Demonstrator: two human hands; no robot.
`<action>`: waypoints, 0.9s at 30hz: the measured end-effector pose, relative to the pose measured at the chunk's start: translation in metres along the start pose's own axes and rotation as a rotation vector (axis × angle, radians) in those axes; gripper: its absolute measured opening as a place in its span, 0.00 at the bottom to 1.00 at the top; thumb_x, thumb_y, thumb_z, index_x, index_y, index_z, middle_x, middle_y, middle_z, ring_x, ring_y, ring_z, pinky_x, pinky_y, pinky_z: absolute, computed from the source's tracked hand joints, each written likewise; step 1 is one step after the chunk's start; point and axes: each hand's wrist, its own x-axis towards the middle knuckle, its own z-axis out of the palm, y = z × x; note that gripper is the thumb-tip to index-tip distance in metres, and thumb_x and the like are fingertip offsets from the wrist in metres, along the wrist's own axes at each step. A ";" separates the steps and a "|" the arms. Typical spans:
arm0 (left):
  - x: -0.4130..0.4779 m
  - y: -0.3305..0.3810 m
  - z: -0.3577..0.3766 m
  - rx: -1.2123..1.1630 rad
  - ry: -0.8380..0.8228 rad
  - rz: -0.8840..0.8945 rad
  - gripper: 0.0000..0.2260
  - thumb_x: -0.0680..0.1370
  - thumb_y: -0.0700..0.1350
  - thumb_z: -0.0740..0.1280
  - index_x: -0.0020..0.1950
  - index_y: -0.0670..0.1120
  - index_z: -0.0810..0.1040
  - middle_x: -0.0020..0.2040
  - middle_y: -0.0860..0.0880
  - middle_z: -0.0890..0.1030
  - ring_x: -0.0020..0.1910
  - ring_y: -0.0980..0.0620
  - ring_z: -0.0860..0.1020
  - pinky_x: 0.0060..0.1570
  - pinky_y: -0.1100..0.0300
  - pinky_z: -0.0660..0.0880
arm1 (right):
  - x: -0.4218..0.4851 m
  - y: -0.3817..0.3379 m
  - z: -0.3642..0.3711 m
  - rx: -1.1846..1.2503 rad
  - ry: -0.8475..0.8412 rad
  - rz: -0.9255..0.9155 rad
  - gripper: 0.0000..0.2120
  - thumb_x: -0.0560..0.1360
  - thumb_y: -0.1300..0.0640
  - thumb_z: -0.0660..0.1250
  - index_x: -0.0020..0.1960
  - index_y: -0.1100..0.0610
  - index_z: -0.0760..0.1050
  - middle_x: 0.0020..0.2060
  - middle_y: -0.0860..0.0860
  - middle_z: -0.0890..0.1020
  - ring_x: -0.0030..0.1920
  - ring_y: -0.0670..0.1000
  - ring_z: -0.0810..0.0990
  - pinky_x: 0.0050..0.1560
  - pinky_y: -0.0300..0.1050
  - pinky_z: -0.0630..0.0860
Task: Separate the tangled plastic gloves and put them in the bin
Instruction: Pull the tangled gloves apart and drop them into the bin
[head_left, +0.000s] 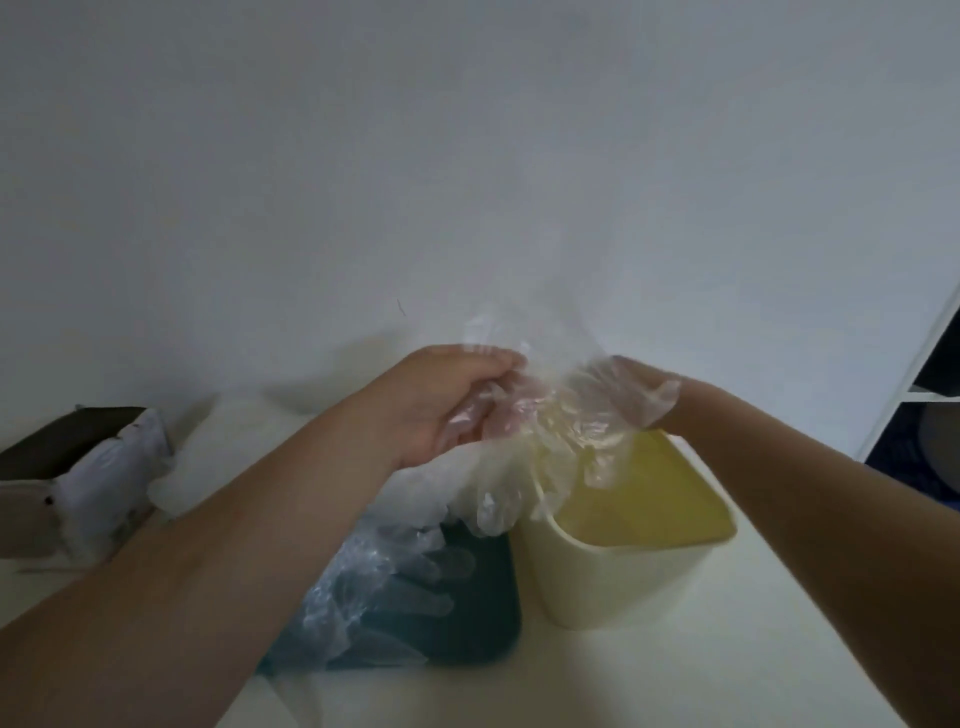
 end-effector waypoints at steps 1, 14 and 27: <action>0.006 -0.005 0.008 0.045 0.031 -0.021 0.06 0.82 0.39 0.70 0.57 0.40 0.84 0.51 0.42 0.88 0.41 0.49 0.86 0.35 0.58 0.84 | -0.003 0.004 -0.009 0.109 0.092 -0.014 0.20 0.82 0.67 0.62 0.73 0.61 0.72 0.65 0.53 0.80 0.47 0.42 0.83 0.56 0.37 0.79; 0.025 -0.028 0.058 0.095 -0.055 -0.052 0.09 0.83 0.39 0.69 0.62 0.37 0.81 0.52 0.36 0.87 0.41 0.47 0.87 0.36 0.58 0.83 | -0.039 0.001 -0.015 0.358 0.201 0.056 0.11 0.76 0.53 0.74 0.56 0.57 0.82 0.48 0.53 0.84 0.44 0.51 0.82 0.48 0.46 0.80; -0.034 -0.021 -0.002 0.563 -0.029 -0.040 0.21 0.83 0.46 0.70 0.74 0.47 0.70 0.39 0.40 0.86 0.31 0.47 0.81 0.31 0.58 0.79 | 0.008 -0.007 0.039 -0.444 0.280 0.043 0.10 0.77 0.59 0.69 0.56 0.51 0.81 0.54 0.48 0.82 0.52 0.53 0.82 0.45 0.46 0.78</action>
